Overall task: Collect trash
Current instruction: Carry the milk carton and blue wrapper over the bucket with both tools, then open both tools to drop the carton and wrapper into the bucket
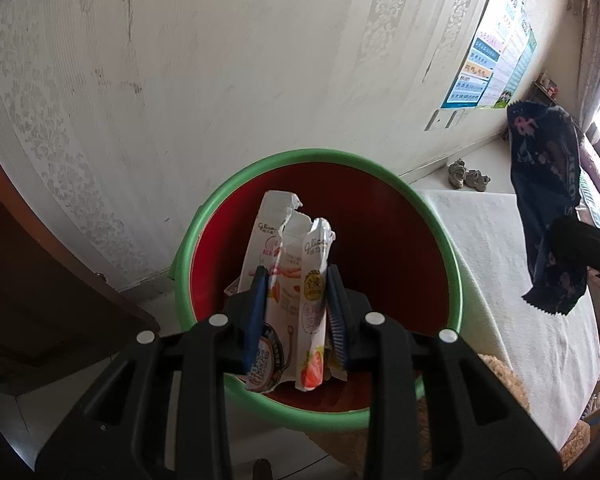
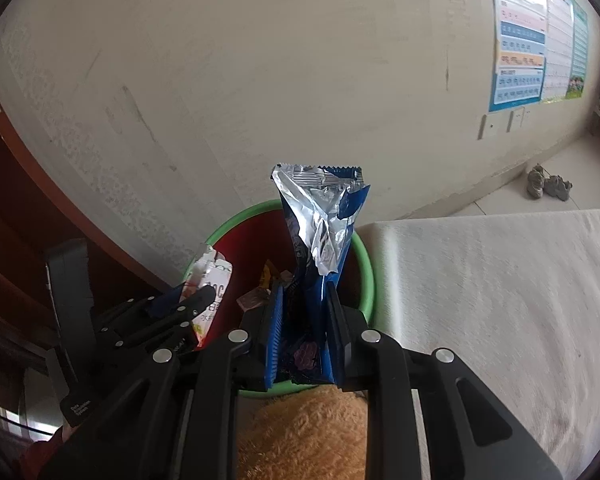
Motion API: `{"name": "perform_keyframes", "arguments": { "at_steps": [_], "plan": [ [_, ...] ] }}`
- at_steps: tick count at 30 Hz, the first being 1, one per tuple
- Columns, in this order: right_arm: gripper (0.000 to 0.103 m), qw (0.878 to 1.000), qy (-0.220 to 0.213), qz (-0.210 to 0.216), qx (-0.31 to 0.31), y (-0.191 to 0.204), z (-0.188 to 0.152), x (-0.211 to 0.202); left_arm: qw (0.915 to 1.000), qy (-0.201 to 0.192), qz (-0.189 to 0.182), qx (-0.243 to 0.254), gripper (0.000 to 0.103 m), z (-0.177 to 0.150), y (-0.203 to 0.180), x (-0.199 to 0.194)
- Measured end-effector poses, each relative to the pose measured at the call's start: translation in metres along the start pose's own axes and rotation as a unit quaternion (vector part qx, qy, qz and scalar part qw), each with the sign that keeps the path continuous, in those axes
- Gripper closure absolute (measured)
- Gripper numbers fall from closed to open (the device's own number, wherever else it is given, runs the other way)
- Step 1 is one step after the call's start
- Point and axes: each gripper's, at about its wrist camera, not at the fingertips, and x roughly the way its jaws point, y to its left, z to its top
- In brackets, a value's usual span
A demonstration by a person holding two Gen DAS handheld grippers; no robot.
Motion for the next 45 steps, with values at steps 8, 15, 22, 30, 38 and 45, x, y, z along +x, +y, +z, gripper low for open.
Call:
{"name": "perform_keyframes", "arguments": {
  "at_steps": [8, 15, 22, 30, 38, 45],
  "plan": [
    [0.082, 1.0, 0.006, 0.001, -0.015, 0.008, 0.002, 0.006, 1.0, 0.005, 0.003, -0.001, 0.075, 0.002, 0.001, 0.005],
    [0.082, 1.0, 0.01, 0.001, -0.017, 0.008, 0.0, 0.01, 0.9999, 0.011, 0.006, 0.003, 0.074, 0.004, 0.001, 0.014],
    [0.082, 1.0, 0.016, 0.001, -0.014, 0.009, -0.002, 0.014, 0.9999, 0.014, 0.003, 0.0, 0.064, 0.003, 0.0, 0.015],
    [0.082, 1.0, 0.021, -0.001, -0.01, 0.008, -0.004, 0.018, 0.9999, 0.008, 0.007, -0.013, 0.056, 0.003, 0.006, 0.009],
    [0.081, 1.0, 0.024, 0.001, -0.006, 0.008, -0.005, 0.024, 0.9996, -0.011, 0.006, -0.026, 0.052, 0.008, 0.007, -0.007],
    [0.081, 1.0, 0.02, 0.008, -0.008, 0.008, -0.005, 0.023, 0.9996, -0.01, 0.014, -0.023, 0.052, 0.006, 0.008, -0.01]
  ]
}}
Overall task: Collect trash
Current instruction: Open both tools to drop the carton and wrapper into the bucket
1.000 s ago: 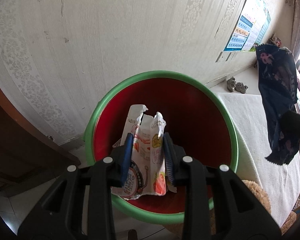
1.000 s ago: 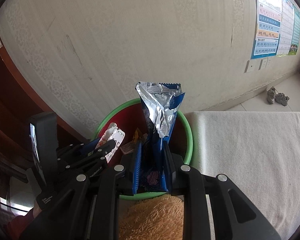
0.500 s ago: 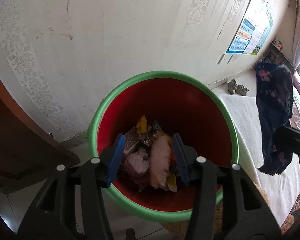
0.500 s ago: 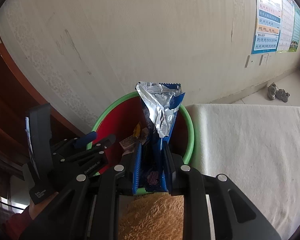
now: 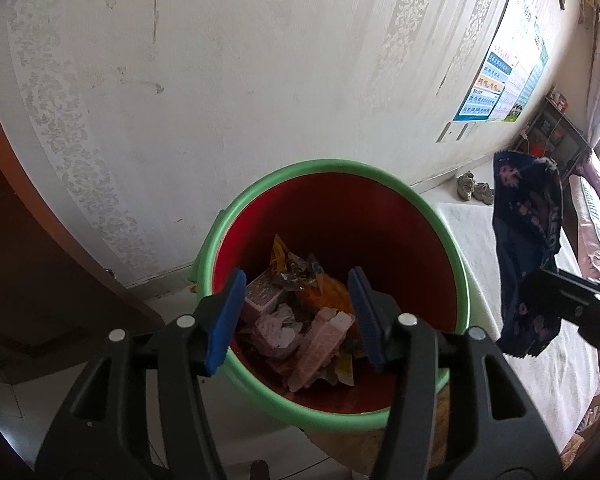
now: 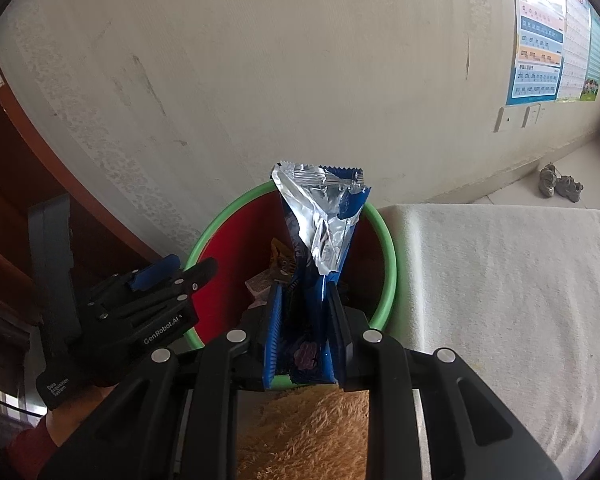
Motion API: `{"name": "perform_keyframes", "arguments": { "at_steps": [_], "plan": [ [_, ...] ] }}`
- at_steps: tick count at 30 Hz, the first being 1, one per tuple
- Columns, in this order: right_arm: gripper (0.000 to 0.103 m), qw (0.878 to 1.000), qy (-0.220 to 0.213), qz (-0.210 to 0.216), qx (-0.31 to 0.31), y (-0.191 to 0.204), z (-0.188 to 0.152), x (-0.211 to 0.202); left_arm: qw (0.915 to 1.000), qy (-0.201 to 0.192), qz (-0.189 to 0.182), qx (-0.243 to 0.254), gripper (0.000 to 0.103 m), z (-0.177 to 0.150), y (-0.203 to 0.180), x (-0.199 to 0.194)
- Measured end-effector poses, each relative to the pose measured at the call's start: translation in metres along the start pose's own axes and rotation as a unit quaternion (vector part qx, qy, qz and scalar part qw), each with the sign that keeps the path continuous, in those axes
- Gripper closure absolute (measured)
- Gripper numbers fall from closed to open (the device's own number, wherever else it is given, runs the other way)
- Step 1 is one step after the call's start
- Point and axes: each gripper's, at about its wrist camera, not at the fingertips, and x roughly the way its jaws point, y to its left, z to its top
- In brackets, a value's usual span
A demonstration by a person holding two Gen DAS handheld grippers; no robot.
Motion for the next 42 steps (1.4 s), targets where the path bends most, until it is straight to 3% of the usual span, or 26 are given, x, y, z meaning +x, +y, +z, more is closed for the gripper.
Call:
{"name": "perform_keyframes", "arguments": {
  "at_steps": [5, 6, 7, 9, 20, 32, 34, 39, 42],
  "plan": [
    [0.078, 1.0, -0.005, -0.003, 0.007, -0.005, -0.002, -0.001, 1.0, 0.0, 0.005, -0.006, 0.052, -0.002, 0.005, 0.0],
    [0.073, 1.0, -0.004, -0.003, 0.01, -0.006, -0.002, -0.002, 1.0, 0.001, 0.004, -0.008, 0.052, -0.002, 0.005, 0.0],
    [0.059, 1.0, -0.002, 0.0, 0.014, -0.008, -0.003, -0.001, 1.0, 0.001, 0.004, -0.008, 0.052, -0.002, 0.006, 0.0],
    [0.049, 1.0, -0.002, 0.007, 0.022, -0.009, -0.004, -0.002, 1.0, 0.001, 0.004, -0.007, 0.052, -0.003, 0.005, -0.001],
    [0.049, 0.999, 0.003, -0.005, 0.04, -0.019, -0.016, -0.004, 1.0, -0.001, 0.002, -0.003, 0.052, -0.003, 0.001, -0.002],
    [0.046, 0.995, -0.007, -0.039, 0.093, -0.063, -0.045, -0.028, 0.9999, -0.002, -0.003, 0.013, 0.052, -0.005, -0.014, -0.007],
    [0.038, 0.993, -0.014, -0.047, 0.103, -0.068, -0.051, -0.035, 0.9999, 0.0, -0.004, 0.016, 0.052, -0.006, -0.017, -0.008],
    [0.036, 0.989, -0.038, -0.063, 0.125, -0.083, -0.065, -0.058, 0.9995, 0.003, -0.007, 0.031, 0.052, -0.011, -0.029, -0.01],
    [0.024, 0.985, -0.063, -0.076, 0.142, -0.096, -0.074, -0.077, 0.9986, 0.002, -0.015, 0.052, 0.052, -0.013, -0.046, -0.015]
  ]
}}
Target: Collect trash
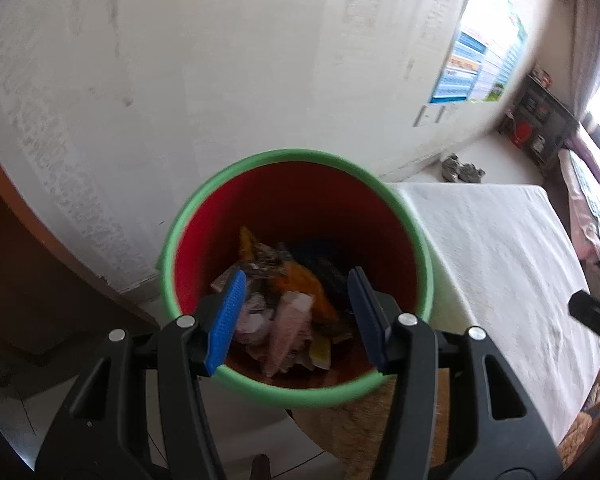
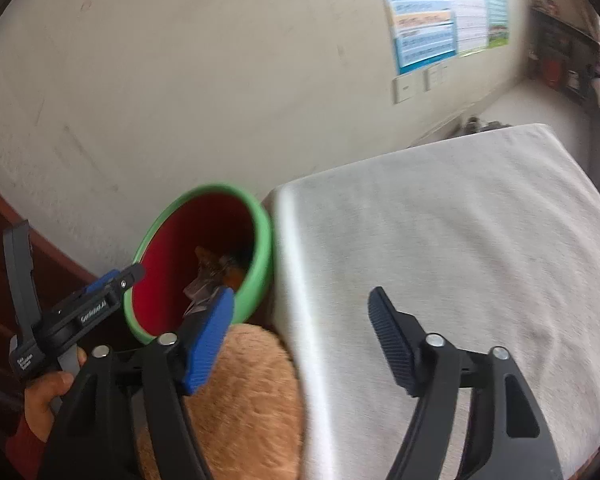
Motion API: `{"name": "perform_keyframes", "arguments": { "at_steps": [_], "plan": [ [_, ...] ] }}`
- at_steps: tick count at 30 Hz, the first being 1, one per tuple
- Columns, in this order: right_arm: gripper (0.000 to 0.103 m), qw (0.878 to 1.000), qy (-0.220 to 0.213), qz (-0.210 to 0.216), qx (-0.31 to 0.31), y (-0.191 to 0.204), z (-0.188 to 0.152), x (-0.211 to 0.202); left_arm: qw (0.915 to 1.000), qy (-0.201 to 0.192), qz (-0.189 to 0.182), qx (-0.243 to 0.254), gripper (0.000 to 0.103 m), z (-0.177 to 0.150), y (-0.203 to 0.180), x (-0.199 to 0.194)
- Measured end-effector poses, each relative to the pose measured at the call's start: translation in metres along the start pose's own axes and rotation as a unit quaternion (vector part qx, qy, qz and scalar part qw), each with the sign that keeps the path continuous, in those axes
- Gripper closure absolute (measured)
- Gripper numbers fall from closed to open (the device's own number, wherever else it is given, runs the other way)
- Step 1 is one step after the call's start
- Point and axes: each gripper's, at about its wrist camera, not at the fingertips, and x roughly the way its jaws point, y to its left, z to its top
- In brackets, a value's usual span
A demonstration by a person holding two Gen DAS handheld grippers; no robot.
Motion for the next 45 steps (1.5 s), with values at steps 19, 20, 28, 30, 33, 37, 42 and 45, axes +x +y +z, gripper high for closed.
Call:
{"name": "perform_keyframes", "arguments": {
  "at_steps": [19, 20, 28, 30, 33, 37, 42, 45],
  "plan": [
    [0.006, 0.944, -0.267, -0.194, 0.024, -0.107, -0.036, -0.178, 0.9766, -0.159, -0.127, 0.068, 0.005, 0.019, -0.162, -0.087],
    [0.006, 0.933, -0.292, -0.21, 0.012, -0.104, -0.039, -0.188, 0.9707, -0.192, -0.123, 0.077, 0.005, 0.02, -0.173, -0.098],
    [0.007, 0.891, -0.348, -0.291, -0.018, -0.091, -0.061, -0.205, 0.9613, -0.256, -0.083, 0.057, 0.005, 0.014, -0.206, -0.137],
    [0.007, 0.896, -0.341, -0.283, -0.002, -0.094, -0.062, -0.205, 0.9625, -0.248, -0.091, 0.061, 0.005, 0.009, -0.207, -0.139],
    [0.007, 0.9, -0.334, -0.278, 0.019, -0.098, -0.059, -0.205, 0.9692, -0.215, -0.09, 0.08, 0.005, 0.008, -0.21, -0.137],
    [0.007, 0.902, -0.332, -0.273, 0.033, -0.102, -0.056, -0.204, 0.972, -0.203, -0.079, 0.088, 0.005, 0.007, -0.209, -0.139],
    [0.007, 0.902, -0.328, -0.277, 0.051, -0.108, -0.057, -0.205, 0.9731, -0.2, -0.079, 0.084, 0.005, 0.01, -0.208, -0.138],
    [0.007, 0.902, -0.323, -0.28, 0.057, -0.11, -0.058, -0.204, 0.974, -0.196, -0.079, 0.083, 0.005, 0.011, -0.208, -0.135]
  ]
}}
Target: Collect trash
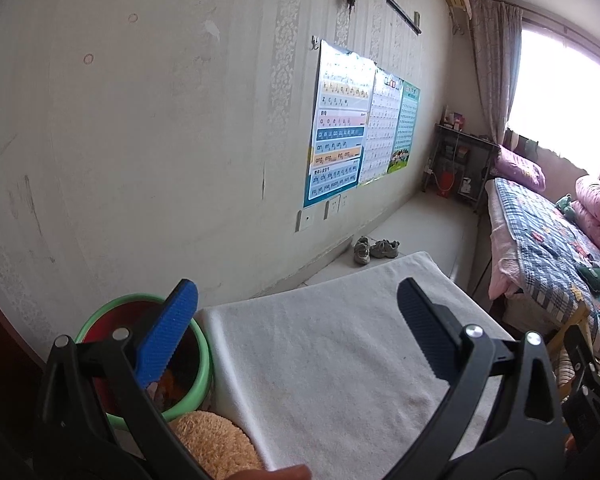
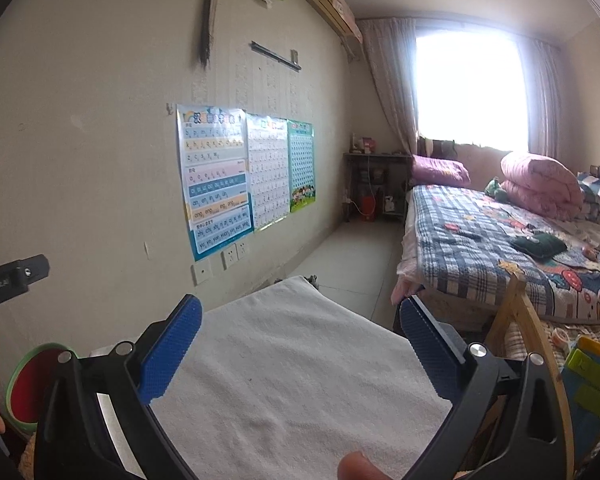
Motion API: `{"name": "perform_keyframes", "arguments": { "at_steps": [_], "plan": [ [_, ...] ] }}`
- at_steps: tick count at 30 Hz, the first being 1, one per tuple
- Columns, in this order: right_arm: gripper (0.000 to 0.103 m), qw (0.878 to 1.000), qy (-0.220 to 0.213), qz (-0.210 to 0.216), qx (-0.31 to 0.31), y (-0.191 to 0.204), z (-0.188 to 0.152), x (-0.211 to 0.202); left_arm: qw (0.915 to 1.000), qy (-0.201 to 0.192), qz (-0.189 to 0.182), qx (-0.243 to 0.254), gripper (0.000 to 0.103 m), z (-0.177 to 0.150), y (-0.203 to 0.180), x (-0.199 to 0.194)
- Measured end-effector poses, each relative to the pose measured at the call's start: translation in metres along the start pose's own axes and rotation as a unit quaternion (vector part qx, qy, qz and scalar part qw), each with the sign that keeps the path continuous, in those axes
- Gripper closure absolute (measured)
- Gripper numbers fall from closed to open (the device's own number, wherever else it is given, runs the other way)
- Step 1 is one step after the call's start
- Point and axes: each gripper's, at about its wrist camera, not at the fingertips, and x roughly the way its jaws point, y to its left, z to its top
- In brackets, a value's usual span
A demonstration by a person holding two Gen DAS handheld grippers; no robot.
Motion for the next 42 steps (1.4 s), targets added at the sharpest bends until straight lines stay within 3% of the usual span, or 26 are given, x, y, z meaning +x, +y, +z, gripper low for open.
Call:
{"name": "perform_keyframes", "arguments": {
  "at_steps": [42],
  "plan": [
    [0.007, 0.999, 0.021, -0.012, -0.023, 0.012, -0.013, 0.003, 0.9996, 0.018, -0.01, 0.021, 0.005, -0.007, 0.003, 0.007]
  ]
}}
